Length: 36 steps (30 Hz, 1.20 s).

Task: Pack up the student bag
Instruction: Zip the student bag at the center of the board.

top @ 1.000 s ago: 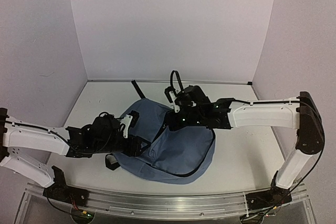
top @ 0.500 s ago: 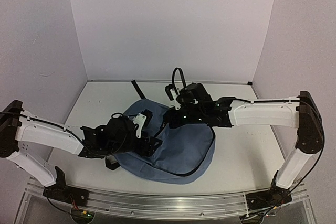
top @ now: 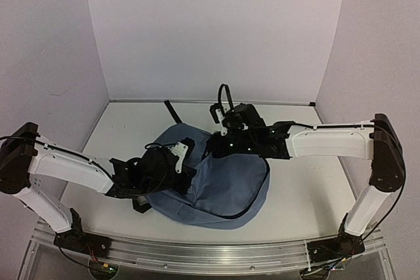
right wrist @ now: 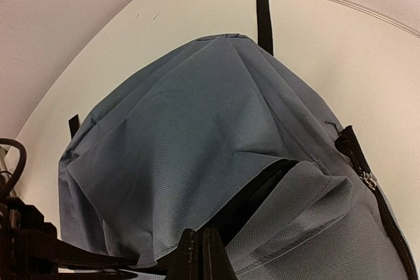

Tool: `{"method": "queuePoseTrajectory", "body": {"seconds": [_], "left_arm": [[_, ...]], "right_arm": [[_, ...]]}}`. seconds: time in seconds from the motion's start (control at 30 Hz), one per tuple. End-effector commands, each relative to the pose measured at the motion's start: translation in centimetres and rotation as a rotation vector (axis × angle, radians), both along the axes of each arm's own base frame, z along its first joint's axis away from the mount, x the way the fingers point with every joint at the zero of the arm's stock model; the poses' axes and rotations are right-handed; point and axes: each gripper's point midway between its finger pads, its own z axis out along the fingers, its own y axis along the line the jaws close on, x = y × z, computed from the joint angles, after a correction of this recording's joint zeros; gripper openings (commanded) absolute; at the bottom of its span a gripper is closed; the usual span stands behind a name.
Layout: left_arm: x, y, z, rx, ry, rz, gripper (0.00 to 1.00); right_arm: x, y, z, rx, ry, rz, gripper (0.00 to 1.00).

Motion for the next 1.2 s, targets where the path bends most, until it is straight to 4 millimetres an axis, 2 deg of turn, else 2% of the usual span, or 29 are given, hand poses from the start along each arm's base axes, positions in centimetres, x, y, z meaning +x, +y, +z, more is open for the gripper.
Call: {"method": "queuePoseTrajectory", "body": {"seconds": [0.0, 0.37, 0.57, 0.8, 1.07, 1.17], "left_arm": [[0.0, -0.5, -0.1, 0.004, 0.011, 0.015, 0.0], [-1.7, -0.8, -1.8, 0.013, 0.072, -0.013, 0.0], [-2.5, -0.6, -2.1, -0.022, 0.115, -0.021, 0.0], [-2.9, -0.3, -2.5, -0.041, 0.146, -0.017, 0.0], [-2.8, 0.1, -2.2, -0.062, 0.153, 0.008, 0.0], [-2.5, 0.0, -2.0, -0.085, 0.162, 0.038, 0.0]], "right_arm": [[3.7, -1.2, 5.2, 0.078, -0.148, -0.184, 0.0], [7.0, -1.2, 5.3, 0.058, -0.186, -0.267, 0.0], [9.4, -2.1, 3.6, 0.051, -0.156, -0.313, 0.0], [11.5, -2.1, 1.6, 0.052, -0.114, -0.329, 0.0], [12.8, -3.3, -1.8, 0.042, -0.044, -0.367, 0.0], [13.0, -3.4, -2.2, 0.039, -0.038, -0.366, 0.0]]}}
